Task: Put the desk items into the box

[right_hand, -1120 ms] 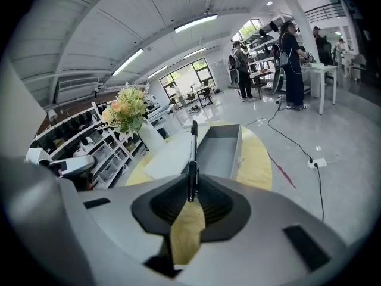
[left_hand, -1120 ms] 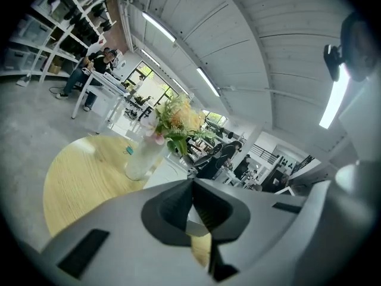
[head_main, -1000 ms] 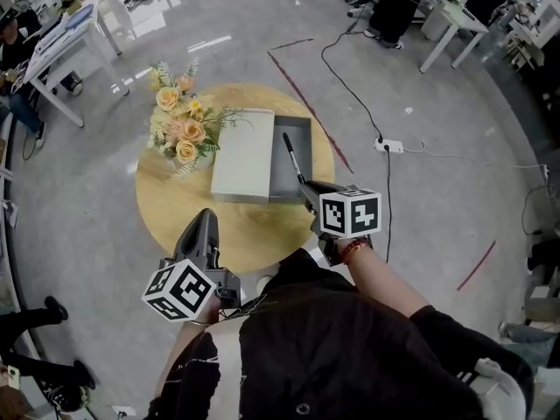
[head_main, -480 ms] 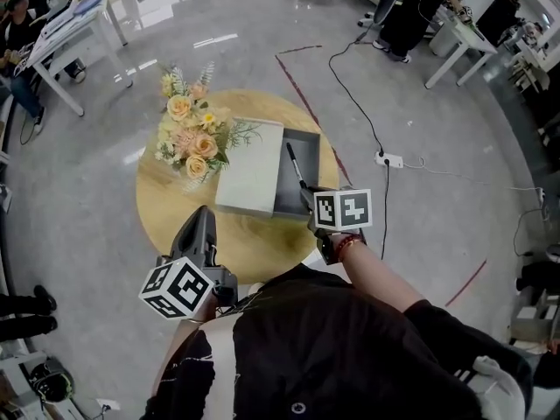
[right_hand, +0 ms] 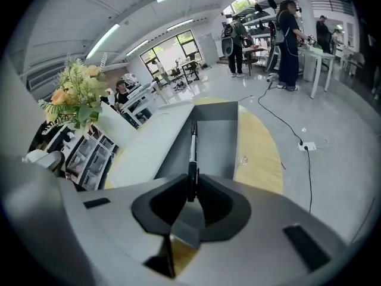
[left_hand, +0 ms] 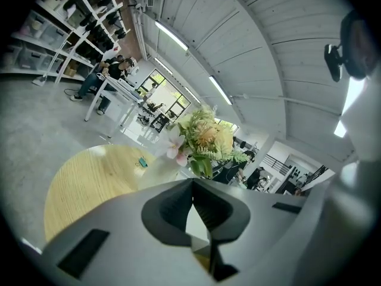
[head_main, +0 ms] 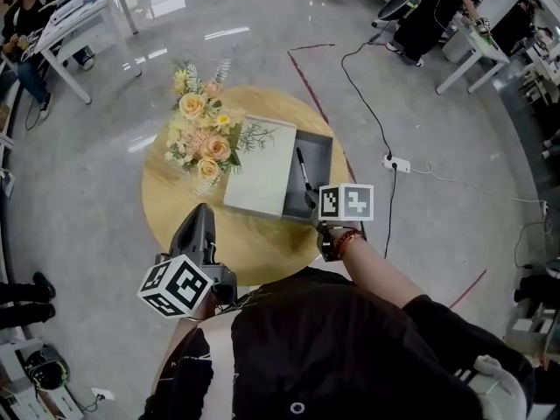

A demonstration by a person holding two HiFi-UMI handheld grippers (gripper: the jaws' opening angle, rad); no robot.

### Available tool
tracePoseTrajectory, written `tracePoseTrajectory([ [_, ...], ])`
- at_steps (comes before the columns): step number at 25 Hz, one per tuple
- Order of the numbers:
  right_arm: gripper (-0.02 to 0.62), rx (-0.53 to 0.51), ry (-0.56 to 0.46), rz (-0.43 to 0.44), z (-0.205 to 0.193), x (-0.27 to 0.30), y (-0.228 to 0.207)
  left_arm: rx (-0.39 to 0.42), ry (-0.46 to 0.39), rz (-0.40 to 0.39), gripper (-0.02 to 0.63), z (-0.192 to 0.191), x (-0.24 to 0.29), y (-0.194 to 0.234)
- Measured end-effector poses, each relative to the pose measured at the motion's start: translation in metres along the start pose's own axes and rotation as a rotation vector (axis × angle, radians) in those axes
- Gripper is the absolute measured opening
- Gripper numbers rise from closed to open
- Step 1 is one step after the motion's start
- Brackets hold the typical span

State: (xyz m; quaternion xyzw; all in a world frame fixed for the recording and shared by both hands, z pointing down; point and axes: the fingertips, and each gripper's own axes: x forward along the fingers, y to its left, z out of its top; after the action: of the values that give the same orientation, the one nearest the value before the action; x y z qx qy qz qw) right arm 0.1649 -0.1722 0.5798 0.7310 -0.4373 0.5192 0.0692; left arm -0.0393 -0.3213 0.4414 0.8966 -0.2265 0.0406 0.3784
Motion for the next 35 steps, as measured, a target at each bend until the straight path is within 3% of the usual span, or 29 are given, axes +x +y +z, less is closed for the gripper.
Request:
tracePoseTrajectory([
  [29,0.064,0.345,0.017,-0.079,0.019,0.023,-0.014,-0.02,-0.038,0.071,0.011,0.01,-0.015,0.023],
  [35,0.064,0.358,0.05,-0.061,0.014,0.031,-0.007,-0.028,-0.045,0.084,0.011,0.011,-0.017,0.026],
])
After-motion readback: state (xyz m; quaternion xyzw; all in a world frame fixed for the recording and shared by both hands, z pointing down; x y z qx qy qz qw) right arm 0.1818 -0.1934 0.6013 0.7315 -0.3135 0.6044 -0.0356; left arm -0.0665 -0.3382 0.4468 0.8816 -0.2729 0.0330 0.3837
